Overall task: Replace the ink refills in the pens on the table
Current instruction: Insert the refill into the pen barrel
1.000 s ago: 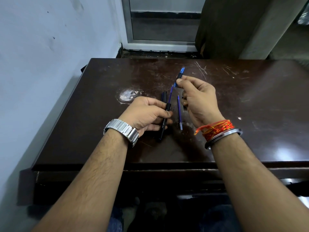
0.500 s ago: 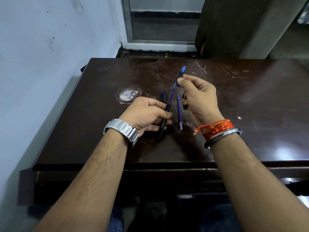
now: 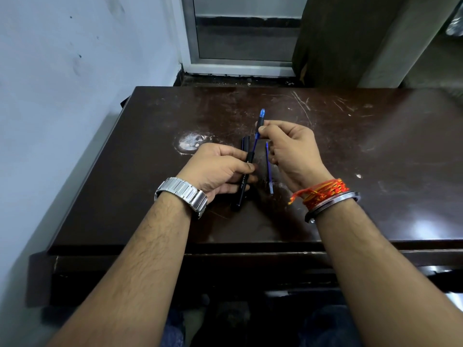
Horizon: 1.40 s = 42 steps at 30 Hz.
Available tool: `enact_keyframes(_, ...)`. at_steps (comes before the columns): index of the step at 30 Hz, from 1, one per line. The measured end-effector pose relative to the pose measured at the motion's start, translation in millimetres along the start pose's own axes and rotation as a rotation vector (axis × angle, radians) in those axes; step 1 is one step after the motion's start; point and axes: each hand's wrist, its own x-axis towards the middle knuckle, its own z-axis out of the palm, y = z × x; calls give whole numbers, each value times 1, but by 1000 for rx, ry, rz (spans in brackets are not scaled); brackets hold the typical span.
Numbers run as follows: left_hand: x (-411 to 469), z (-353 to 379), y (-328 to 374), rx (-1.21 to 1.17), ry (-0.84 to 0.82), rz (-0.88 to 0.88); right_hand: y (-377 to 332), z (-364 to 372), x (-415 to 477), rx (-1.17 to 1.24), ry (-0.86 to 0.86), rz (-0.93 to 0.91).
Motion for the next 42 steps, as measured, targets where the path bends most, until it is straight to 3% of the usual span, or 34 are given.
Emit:
enact_keyframes(6,1,-2,2,-41,32,27,0,7,-10,50,-136,65)
enact_keyframes(36,2,1,-1,-8,101,57,10,4,-3,-171,-109,-46)
enact_keyframes(42,4,-1,-1,-9,122,70,10,3,-5,-118,-92,-12)
